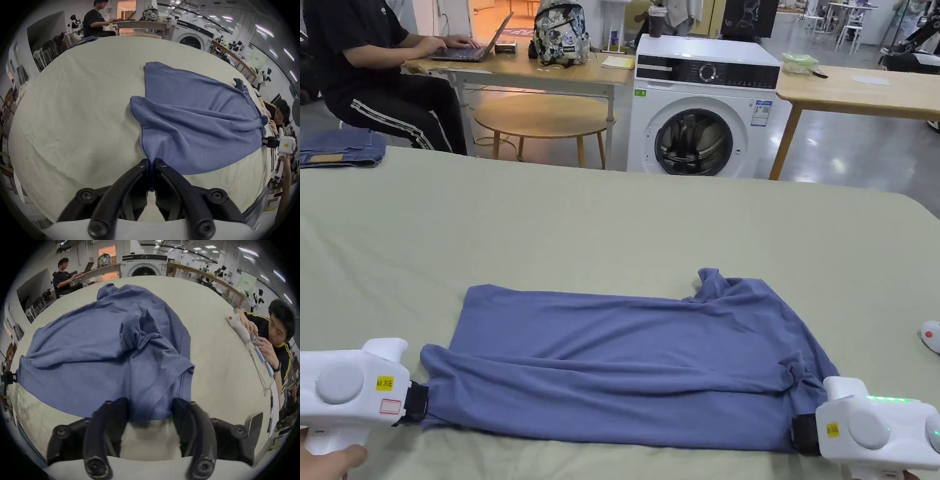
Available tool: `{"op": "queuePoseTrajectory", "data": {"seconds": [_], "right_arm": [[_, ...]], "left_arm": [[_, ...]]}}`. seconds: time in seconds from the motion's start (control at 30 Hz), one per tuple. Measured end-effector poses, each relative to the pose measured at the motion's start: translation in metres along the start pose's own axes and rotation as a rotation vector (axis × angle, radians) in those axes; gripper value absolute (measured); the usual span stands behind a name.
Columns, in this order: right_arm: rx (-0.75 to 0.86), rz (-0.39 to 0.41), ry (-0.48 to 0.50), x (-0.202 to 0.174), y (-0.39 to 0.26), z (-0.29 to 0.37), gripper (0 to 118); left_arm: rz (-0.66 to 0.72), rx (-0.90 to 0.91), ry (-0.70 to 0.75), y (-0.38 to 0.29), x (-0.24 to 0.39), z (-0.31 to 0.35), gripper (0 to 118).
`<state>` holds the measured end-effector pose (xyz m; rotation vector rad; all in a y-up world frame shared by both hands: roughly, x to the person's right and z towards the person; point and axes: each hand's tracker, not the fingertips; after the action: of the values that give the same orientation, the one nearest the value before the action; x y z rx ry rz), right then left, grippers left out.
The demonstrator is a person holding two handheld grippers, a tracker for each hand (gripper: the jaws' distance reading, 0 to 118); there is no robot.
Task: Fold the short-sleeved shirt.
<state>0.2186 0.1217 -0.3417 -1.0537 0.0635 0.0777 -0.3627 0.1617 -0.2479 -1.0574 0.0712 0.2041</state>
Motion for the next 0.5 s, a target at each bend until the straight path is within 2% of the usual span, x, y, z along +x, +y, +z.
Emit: {"op": "queuePoseTrajectory", "data": {"seconds": [0.03, 0.07, 0.1, 0.13, 0.17, 0.27, 0.43, 0.5], "right_arm": [[0.004, -0.005, 0.026, 0.000, -0.001, 0.002, 38], [0.009, -0.010, 0.083, 0.000, -0.001, 0.003, 6], [0.012, -0.014, 0.126, 0.000, -0.002, 0.005, 5], [0.012, -0.005, 0.070, -0.006, -0.004, 0.010, 5], [0.023, 0.015, 0.054, -0.007, -0.005, 0.014, 5], [0.084, -0.023, 0.069, 0.000, -0.002, 0.019, 5], [0.135, 0.004, 0.069, -0.007, 0.004, 0.069, 5], [0.158, 0.038, 0.046, -0.010, 0.003, 0.088, 4]], "left_arm": [[0.002, 0.000, 0.000, -0.001, 0.000, -0.001, 1], [-0.001, 0.002, 0.001, -0.001, 0.000, -0.002, 1], [-0.005, 0.004, 0.005, -0.002, 0.001, -0.002, 1], [-0.006, 0.003, 0.006, -0.002, 0.001, -0.002, 1], [-0.006, 0.005, 0.004, -0.002, 0.000, -0.001, 1], [-0.005, 0.028, -0.006, 0.000, 0.001, 0.010, 1], [-0.019, 0.081, -0.033, 0.009, 0.004, 0.037, 1], [-0.030, 0.103, -0.037, 0.009, 0.005, 0.051, 1]]}}
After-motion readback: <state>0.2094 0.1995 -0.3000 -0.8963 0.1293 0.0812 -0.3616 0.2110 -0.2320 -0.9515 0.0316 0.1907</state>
